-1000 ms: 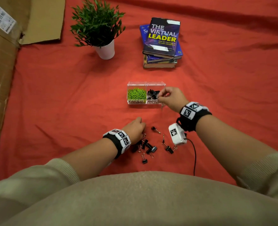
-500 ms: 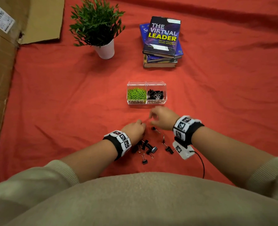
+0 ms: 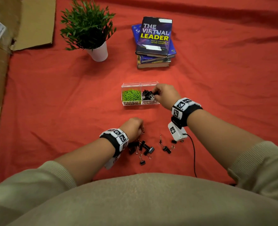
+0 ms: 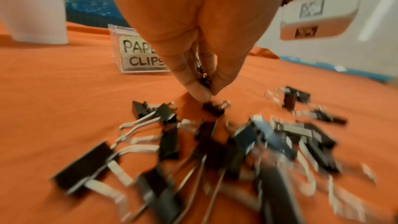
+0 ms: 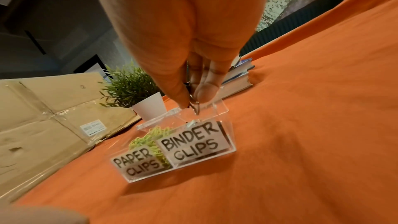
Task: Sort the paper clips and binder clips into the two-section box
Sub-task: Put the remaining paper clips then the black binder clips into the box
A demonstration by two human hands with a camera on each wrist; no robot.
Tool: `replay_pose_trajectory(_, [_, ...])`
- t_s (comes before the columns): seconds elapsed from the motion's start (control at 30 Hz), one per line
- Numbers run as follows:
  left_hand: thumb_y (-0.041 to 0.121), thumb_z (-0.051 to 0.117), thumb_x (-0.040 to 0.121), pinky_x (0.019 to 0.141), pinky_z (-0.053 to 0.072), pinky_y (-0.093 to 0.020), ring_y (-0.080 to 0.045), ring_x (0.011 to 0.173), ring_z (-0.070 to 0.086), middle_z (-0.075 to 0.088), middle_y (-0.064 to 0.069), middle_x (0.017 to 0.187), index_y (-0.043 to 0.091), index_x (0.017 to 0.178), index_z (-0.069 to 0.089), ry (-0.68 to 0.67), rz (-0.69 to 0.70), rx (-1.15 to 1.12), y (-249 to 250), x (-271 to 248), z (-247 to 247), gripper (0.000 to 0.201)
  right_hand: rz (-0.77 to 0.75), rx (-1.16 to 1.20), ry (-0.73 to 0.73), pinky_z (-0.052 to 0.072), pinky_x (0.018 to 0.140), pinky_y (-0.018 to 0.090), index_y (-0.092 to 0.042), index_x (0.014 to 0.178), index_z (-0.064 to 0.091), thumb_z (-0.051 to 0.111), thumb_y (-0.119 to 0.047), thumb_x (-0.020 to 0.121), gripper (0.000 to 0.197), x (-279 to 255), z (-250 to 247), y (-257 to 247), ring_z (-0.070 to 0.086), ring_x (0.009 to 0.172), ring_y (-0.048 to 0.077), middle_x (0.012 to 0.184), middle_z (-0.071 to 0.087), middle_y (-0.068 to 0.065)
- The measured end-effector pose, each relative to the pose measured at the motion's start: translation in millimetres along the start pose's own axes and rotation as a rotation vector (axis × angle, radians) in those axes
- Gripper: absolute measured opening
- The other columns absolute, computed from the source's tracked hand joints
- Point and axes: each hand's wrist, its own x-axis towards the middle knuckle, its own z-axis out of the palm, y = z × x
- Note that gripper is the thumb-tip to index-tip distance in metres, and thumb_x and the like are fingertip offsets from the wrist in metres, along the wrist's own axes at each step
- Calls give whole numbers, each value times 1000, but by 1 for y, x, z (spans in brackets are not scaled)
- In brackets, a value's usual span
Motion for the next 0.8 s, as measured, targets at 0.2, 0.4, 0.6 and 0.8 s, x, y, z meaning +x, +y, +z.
replay_pose_trajectory(0.2, [25,55,92,87,48,-34,-18,98,57,58,-2,113,17,107,55,225,-12,-104,19,22,-38,17,-6,15,16,40,70,21,-14,101,68,58,-7,84,21,-2,-3,5,53,78,13,89,59,1])
replay_pose_trajectory(0.4, [24,56,92,90,40,-32,-25,107,54,55,-9,118,13,111,54,271,-46,-122,34,73,-78,22,-84,-128,-405,46,71,27,-16,90,68,59,-9,77,17,-63,15,19,54,75,15,80,57,-4])
replay_pose_trajectory(0.6, [32,58,91,92,47,-37,-27,109,55,45,-8,127,14,124,50,257,-68,-60,41,73,-72,39,-118,-336,-637,52,79,42,-26,114,54,69,-18,68,49,-109,47,28,48,100,26,114,40,7])
replay_pose_trajectory(0.8, [37,61,84,84,50,-36,-22,98,57,51,-3,111,18,105,54,125,31,132,34,20,-43,29,-176,-421,-618,39,67,35,-15,112,48,60,-4,74,41,-121,53,23,50,100,31,121,36,11])
